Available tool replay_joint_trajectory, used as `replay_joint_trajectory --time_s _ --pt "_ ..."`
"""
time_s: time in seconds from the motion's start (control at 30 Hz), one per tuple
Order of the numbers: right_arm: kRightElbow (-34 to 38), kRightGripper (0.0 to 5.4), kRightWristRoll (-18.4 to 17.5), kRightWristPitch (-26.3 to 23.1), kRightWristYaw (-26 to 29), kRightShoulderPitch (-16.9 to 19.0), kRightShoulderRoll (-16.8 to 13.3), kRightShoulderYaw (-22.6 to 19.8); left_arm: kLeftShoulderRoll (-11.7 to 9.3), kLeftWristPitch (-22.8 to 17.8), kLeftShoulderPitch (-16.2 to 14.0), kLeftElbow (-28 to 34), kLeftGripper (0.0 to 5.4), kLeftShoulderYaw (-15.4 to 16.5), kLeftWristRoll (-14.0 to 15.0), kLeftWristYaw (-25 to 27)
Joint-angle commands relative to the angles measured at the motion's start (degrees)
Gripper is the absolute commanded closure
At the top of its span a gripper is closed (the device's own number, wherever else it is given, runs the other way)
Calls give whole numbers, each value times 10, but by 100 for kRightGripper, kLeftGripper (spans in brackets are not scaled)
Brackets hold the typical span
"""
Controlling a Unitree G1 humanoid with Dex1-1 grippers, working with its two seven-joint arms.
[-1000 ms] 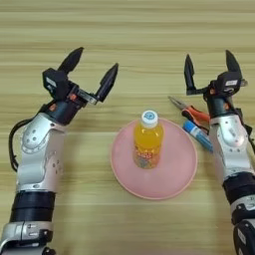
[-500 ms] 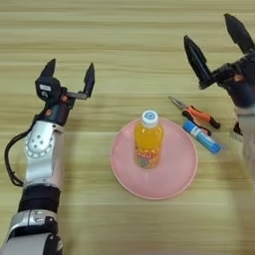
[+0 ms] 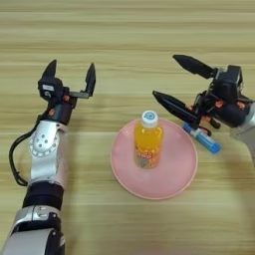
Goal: Move the objects on the table
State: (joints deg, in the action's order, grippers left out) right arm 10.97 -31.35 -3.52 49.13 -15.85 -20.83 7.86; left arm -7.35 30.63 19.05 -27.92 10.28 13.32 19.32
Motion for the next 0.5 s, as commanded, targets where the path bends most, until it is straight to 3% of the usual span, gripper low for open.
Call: replay_joint_trajectory --time_s 0.03,0.23,0.5 --pt "-29 0 38 -26 7 -23 -1 25 1 5 8 -9 2 -5 -6 0" --pt "-9 0 29 -72 48 -15 -9 52 1 7 9 -13 2 -7 -6 -2" --pt "-5 0 32 -91 90 -2 -27 59 2 8 9 -15 2 -8 -6 -2"
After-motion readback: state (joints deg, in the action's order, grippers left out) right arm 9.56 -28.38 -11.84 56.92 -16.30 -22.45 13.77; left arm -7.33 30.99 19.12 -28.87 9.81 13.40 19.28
